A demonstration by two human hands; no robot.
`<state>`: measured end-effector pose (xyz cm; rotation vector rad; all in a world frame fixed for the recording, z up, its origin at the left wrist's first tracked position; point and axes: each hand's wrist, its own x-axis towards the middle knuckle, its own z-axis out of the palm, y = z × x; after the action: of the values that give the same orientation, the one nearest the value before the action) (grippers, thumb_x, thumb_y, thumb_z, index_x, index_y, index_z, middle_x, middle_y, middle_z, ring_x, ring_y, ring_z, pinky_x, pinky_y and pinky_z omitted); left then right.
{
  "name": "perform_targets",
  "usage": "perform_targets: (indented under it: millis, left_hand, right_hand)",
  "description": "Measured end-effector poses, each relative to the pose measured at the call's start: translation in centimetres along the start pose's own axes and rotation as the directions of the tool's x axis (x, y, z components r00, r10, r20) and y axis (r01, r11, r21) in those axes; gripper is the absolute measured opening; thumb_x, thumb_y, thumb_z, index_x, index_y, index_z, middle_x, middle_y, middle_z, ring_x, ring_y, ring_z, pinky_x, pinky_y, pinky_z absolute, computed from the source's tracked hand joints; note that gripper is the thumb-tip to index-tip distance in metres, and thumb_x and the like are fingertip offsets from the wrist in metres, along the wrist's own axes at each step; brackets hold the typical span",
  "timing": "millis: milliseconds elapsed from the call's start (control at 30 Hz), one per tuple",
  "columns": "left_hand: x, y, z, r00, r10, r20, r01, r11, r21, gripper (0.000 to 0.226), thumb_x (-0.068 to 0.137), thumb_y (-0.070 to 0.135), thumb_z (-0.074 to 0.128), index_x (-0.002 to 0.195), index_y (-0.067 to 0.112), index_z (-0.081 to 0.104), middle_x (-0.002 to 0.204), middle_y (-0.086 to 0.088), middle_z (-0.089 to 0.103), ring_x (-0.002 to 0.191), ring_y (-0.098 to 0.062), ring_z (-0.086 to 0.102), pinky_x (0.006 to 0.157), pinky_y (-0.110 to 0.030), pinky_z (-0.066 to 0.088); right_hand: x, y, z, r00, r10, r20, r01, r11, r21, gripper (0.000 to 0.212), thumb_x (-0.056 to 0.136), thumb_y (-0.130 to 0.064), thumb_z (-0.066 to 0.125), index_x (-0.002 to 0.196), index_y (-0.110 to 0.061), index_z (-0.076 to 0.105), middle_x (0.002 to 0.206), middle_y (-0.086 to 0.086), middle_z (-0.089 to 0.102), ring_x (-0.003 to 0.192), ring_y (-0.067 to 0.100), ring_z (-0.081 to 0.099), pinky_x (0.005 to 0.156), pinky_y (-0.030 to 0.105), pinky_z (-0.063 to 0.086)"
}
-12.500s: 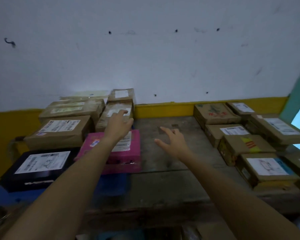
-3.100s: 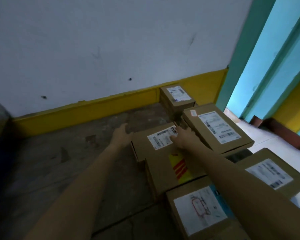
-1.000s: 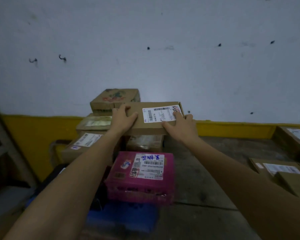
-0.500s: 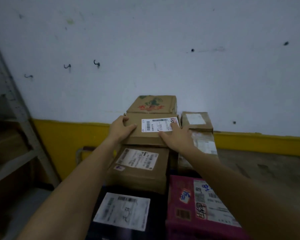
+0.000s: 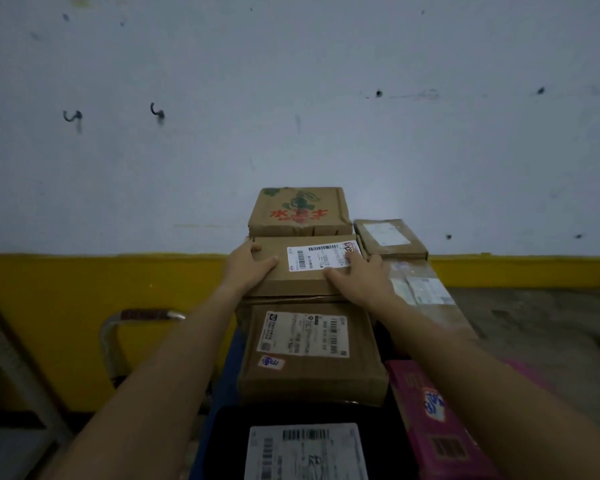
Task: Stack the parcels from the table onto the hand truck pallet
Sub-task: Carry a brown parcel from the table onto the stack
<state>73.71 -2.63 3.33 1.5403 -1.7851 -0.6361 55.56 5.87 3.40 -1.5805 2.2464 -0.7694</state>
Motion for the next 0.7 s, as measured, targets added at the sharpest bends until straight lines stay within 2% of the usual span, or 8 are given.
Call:
perform_targets:
  millis: [200, 500, 700]
  left_hand:
    - [0.4, -0.9, 0.3, 1.0, -0.012, 0.022, 0.012, 1.0, -0.006, 0.057, 0.083, 0.033, 0.066, 0.131, 0.007, 0.048, 0.138, -0.012, 0.049, 0.122, -0.026, 0.05, 0.092, -0.03, 0.042]
    - [1.6, -0.7, 0.8, 0.998, -0.019, 0.054, 0.016, 0.998, 0.055, 0.058, 0.084, 0.036, 0.064, 0.132, 0.006, 0.047, 0.139, -0.013, 0.047, 0.124, -0.027, 0.047, 0.102, -0.037, 0.041]
    - [2.1, -0.7, 1.2, 0.997, -0.033, 0.064, 0.027, 0.996, 0.09, 0.06, 0.085, 0.038, 0.063, 0.133, 0.007, 0.046, 0.139, -0.013, 0.047, 0.126, -0.028, 0.046, 0.104, -0.038, 0.041]
  right_hand:
    - [-0.3, 0.0, 0.9, 1.0, 0.016, 0.012, -0.016, 1.0, -0.015, 0.066, 0.086, -0.052, 0.047, 0.141, -0.019, 0.031, 0.146, 0.018, 0.024, 0.135, 0.035, 0.022, 0.106, 0.047, 0.029]
    - [1.0, 0.4, 0.9, 0.999, 0.034, 0.021, -0.033, 0.996, -0.078, 0.07, 0.087, -0.058, 0.044, 0.145, -0.023, 0.026, 0.15, 0.017, 0.021, 0.138, 0.037, 0.019, 0.11, 0.048, 0.024]
    - [1.7, 0.3, 0.7, 0.998, 0.043, 0.052, -0.037, 0.994, -0.1, 0.069, 0.088, -0.057, 0.043, 0.145, -0.022, 0.027, 0.151, 0.017, 0.019, 0.138, 0.037, 0.018, 0.11, 0.048, 0.023]
